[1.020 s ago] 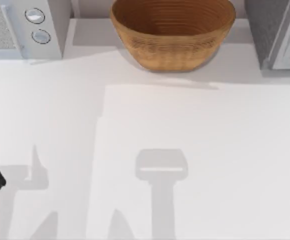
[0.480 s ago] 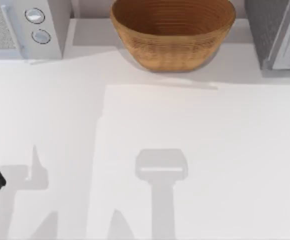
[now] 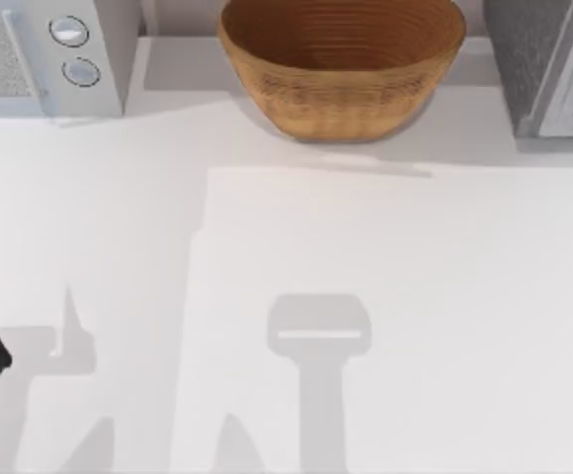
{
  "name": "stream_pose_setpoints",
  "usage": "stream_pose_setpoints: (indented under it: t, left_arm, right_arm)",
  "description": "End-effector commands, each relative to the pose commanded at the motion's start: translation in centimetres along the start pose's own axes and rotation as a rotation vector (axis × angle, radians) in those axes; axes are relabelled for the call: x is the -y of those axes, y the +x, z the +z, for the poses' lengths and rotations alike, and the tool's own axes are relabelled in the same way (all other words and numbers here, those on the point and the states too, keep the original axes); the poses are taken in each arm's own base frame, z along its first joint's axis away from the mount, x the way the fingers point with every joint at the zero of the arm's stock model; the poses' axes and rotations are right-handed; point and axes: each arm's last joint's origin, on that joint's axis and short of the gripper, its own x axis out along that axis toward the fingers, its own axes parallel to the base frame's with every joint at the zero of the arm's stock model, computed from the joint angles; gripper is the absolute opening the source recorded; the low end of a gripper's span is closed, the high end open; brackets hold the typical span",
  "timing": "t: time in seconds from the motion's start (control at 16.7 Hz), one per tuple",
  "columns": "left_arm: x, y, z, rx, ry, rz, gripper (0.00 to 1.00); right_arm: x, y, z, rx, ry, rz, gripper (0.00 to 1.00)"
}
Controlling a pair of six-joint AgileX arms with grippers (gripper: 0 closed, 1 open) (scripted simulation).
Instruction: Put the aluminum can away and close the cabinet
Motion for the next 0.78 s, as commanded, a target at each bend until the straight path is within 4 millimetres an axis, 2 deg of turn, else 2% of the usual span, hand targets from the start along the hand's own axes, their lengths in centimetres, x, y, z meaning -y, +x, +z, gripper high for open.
stream_pose_setpoints:
  t: [0.18, 0.36, 0.6, 0.78]
  left_arm:
    - [0.0, 0.0, 0.0, 0.0, 0.0, 0.0, 1.0]
    - [0.0, 0.0, 0.0, 0.0, 0.0, 0.0, 1.0]
    - [0.0, 0.0, 0.0, 0.0, 0.0, 0.0, 1.0]
    - [0.0, 0.0, 0.0, 0.0, 0.0, 0.0, 1.0]
  right_arm:
    - [1.4, 0.8, 5.4, 0.0, 0.0, 0.0, 1.0]
    - [1.6, 0.8, 11.6, 0.0, 0.0, 0.0, 1.0]
    - [-0.1, -0.2, 19.4, 0.0, 0.0, 0.0, 1.0]
    - [-2.2, -1.5, 23.8, 0.0, 0.0, 0.0, 1.0]
